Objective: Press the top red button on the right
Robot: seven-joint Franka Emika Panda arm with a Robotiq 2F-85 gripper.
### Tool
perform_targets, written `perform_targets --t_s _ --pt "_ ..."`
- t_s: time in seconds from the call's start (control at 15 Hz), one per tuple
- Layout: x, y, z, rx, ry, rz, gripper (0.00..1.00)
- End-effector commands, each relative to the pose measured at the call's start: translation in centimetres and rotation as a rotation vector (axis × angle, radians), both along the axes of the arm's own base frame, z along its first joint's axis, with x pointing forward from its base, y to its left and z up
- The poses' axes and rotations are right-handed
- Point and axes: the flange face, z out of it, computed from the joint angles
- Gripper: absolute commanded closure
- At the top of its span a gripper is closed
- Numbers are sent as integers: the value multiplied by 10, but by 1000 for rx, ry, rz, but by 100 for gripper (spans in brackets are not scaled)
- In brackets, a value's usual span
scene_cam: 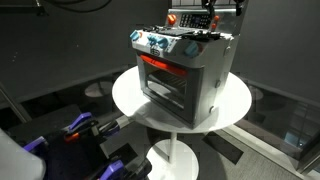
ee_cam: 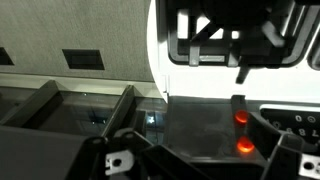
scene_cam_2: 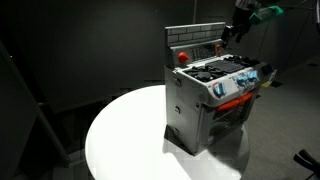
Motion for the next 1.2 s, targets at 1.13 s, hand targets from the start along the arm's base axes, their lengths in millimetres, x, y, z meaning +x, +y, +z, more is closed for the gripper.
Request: perform_targets --t_s 1.13 --pt "6 -8 11 14 82 -22 0"
